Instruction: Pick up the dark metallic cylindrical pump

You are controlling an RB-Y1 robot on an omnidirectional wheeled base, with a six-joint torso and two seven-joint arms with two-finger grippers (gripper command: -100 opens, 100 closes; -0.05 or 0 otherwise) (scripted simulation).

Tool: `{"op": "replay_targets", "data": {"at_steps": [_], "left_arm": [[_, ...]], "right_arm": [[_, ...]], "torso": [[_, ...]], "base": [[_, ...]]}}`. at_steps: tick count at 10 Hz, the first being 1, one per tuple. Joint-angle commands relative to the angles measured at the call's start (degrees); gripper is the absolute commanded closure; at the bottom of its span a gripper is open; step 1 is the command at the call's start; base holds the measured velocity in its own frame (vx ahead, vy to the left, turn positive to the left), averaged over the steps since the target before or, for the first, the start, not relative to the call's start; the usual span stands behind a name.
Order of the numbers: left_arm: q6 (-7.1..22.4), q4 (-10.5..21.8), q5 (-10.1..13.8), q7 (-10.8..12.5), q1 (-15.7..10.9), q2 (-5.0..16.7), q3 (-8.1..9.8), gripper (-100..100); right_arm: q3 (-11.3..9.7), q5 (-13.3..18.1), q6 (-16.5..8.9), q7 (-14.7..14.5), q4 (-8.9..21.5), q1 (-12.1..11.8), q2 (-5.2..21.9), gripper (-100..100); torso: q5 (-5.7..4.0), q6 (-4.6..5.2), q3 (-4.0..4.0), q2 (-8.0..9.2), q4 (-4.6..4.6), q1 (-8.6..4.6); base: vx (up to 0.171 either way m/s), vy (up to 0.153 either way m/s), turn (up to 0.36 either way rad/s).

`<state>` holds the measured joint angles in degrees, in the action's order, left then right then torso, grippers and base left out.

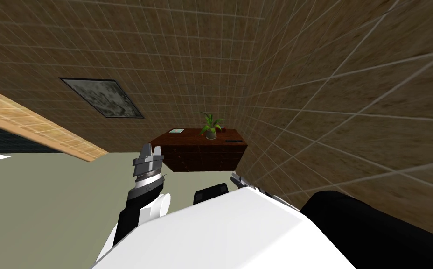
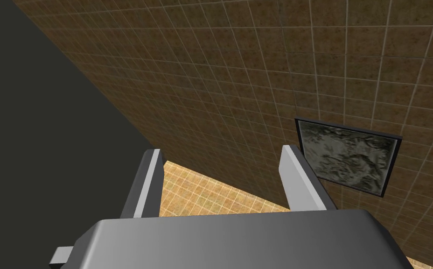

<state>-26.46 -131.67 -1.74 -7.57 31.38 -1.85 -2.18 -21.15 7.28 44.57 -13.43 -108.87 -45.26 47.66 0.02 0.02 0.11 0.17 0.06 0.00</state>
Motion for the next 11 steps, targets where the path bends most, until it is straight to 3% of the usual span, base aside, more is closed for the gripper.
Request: {"op": "replay_targets", "data": {"at_steps": [1,3,4,5,7,8,9,11], "left_arm": [[0.0,0.0,0.0,0.0,0.0,0.0,0.0,0],[0.0,0.0,0.0,0.0,0.0,0.0,0.0,0],[0.0,0.0,0.0,0.0,0.0,0.0,0.0,0],[0.0,0.0,0.0,0.0,0.0,0.0,0.0,0],[0.0,0.0,0.0,0.0,0.0,0.0,0.0,0],[0.0,0.0,0.0,0.0,0.0,0.0,0.0,0],[0.0,0.0,0.0,0.0,0.01,0.0,0.0,0],[0.0,0.0,0.0,0.0,0.01,0.0,0.0,0]], "right_arm": [[-1.6,0.5,-0.85,-1.43,2.86,0.11,2.86,-100],[-1.6,0.5,-0.85,-1.43,3.27,0.11,5.72,-100],[-2.53,0.77,-1.16,-2.67,6.0,-0.39,7.92,-100],[-2.53,0.77,-1.16,-2.67,6.0,-0.39,9.65,-100],[-3.32,1.0,-1.58,-3.86,8.76,-0.81,13.95,-100],[-3.32,1.0,-1.58,-3.86,8.76,-0.81,14.64,-100],[-3.98,1.21,-2.1,-5.0,11.54,-1.13,17.04,-100],[-3.98,1.21,-2.1,-5.0,11.54,-1.13,19.16,-100]], "torso": [[0.0,0.0,0.0,0.0,0.0,0.0],[0.0,0.0,0.01,0.02,0.0,0.03],[-0.02,0.01,-0.03,-0.06,-0.01,-0.05],[0.0,-0.02,-0.03,-0.04,-0.01,0.01],[-0.01,-0.02,-0.03,-0.05,-0.01,0.0],[0.0,0.01,-0.03,-0.05,-0.01,0.0],[-0.02,0.02,-0.05,-0.09,-0.01,-0.05],[-0.01,0.01,-0.07,-0.12,-0.02,-0.03]], "base": [[-0.053,0.05,0.129],[-0.03,0.027,0.049],[-0.03,0.038,0.148],[-0.03,0.035,0.13],[-0.031,0.037,0.13],[-0.011,0.017,-0.002],[-0.012,0.034,0.218],[-0.007,0.018,0.033]]}}
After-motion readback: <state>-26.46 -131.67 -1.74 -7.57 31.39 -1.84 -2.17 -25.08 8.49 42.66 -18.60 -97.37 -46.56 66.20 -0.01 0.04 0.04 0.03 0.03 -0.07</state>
